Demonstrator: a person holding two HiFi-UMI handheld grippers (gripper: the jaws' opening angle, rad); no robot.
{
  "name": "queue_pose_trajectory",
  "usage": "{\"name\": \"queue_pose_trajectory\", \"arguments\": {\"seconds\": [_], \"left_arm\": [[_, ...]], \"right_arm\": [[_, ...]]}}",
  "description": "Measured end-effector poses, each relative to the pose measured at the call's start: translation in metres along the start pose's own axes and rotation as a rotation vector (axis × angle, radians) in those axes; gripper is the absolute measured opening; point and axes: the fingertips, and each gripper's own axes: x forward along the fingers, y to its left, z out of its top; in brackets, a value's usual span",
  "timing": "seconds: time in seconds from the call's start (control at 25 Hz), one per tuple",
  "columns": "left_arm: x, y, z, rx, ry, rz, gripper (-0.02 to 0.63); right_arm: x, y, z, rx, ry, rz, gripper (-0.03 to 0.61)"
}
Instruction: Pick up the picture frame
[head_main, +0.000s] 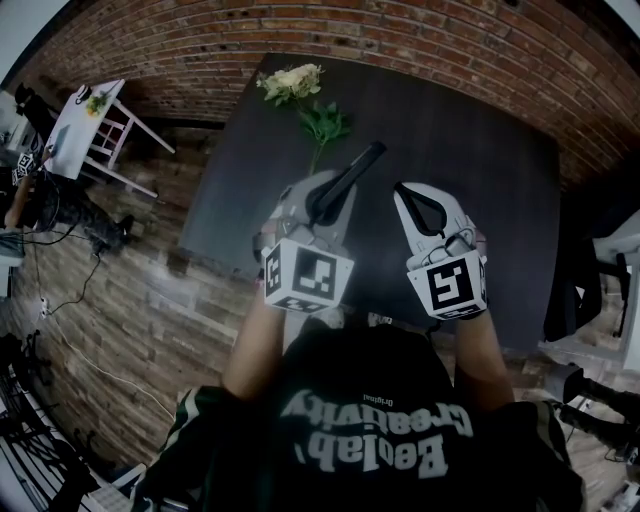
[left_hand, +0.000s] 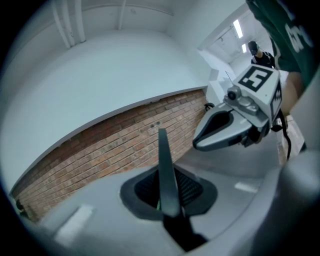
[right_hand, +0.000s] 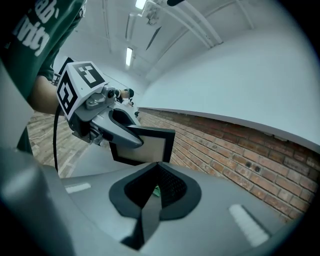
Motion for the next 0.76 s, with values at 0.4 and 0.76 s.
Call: {"name": "queue_pose_trajectory", "arguments": {"seconds": [0.4,0.76], "left_arm": [[0.0044,-0.0025,0.0006,0.018,-0.008,-0.012,0.043],[0.0083,-0.0088,0.0019,0.024,-0.004,-0.03,0.043]], "right_arm": [[0.0028,-0.0008,-0.004,0.013,0.011,0.01,0.006],[0.0035,0.0007,-0.0048,0.006,0.006,0.018,0.006]]}}
